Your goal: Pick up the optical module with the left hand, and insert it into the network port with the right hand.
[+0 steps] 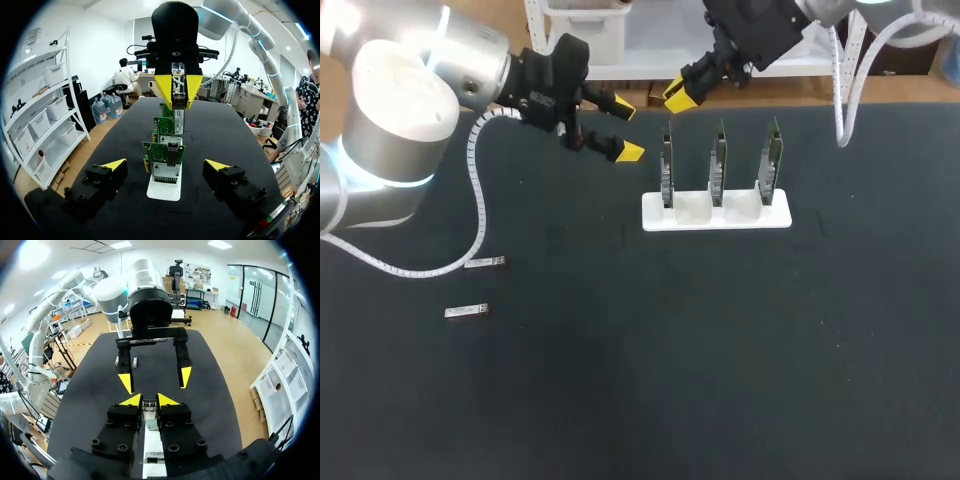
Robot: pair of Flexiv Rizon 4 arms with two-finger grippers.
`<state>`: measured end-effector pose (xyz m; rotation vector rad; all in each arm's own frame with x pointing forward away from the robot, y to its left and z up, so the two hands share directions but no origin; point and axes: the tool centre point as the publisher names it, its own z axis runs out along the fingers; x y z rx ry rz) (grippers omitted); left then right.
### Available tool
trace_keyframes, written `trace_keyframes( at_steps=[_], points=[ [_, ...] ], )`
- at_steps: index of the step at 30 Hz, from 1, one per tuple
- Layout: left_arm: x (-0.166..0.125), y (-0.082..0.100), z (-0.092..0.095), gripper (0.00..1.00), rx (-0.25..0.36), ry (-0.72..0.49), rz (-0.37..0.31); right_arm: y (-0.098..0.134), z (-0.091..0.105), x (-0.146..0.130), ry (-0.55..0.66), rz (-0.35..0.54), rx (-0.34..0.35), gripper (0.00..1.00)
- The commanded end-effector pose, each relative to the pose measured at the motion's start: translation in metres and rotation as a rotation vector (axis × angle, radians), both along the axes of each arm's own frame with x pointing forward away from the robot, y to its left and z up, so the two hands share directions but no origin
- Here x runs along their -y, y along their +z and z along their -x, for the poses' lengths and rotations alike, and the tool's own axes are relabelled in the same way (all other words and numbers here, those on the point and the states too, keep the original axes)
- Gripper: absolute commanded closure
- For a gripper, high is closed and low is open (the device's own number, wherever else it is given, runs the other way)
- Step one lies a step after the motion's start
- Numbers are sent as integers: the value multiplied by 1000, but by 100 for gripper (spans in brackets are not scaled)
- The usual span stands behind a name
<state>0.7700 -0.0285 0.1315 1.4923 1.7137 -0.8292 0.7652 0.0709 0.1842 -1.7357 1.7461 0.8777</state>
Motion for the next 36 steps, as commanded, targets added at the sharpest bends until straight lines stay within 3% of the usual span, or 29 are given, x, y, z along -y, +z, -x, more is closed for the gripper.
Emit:
trace_keyframes(
  at_steps=[1, 36],
  points=[
    [0, 0, -2, 0, -2, -2, -2, -1, -6, -4, 2, 5, -5, 100],
    [0, 0, -2, 0, -2, -2, -2, -9, -6, -11, 15, 52, -5, 100]
  ],
)
